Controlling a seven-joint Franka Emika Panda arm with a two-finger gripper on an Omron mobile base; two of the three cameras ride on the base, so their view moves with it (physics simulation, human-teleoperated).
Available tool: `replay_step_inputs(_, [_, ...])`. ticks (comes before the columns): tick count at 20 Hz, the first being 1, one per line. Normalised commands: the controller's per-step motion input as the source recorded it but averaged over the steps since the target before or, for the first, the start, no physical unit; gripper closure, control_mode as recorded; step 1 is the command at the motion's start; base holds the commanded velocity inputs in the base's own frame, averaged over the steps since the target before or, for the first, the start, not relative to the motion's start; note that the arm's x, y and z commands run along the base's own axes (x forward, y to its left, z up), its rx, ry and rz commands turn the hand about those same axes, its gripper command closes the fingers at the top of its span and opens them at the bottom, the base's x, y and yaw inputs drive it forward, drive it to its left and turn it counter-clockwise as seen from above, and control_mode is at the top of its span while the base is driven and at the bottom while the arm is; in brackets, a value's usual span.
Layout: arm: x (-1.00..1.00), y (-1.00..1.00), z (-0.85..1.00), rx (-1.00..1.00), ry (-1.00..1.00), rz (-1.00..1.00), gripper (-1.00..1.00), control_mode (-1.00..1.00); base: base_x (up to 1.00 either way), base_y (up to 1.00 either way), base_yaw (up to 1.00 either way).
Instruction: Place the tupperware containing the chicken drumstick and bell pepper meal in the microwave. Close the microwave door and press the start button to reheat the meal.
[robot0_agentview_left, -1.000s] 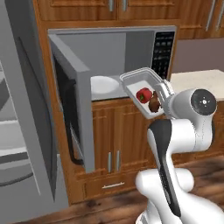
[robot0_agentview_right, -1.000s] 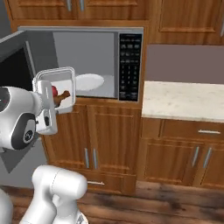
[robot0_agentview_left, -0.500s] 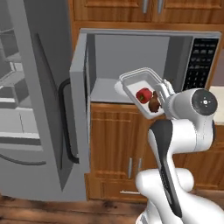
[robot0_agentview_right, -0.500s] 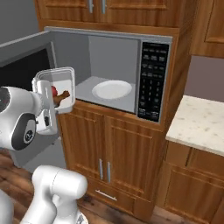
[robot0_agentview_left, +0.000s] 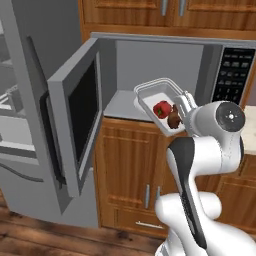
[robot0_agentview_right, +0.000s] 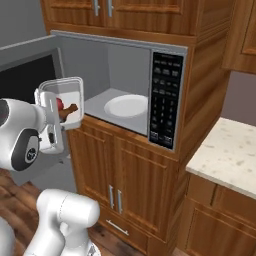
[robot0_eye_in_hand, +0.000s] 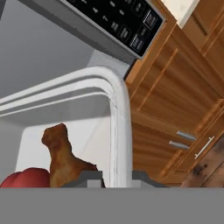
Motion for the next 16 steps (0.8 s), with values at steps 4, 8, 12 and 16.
replay_step_inputs(4, [0.00, 0.00, 0.00, 0.00, 0.00, 0.00, 1.00, 1.00, 0.00, -0.50, 0.12])
replay_step_inputs(8, [0.00, 0.00, 0.00, 0.00, 0.00, 0.00, 1.00, 1.00, 0.04, -0.16, 0.03])
replay_step_inputs(12, [0.12, 0.00, 0.00, 0.00, 0.00, 0.00, 1.00, -1.00, 0.10, 0.00, 0.00])
replay_step_inputs(16, [0.37, 0.00, -0.03, 0.00, 0.00, 0.00, 1.00, -1.00, 0.00, 0.00, 0.00])
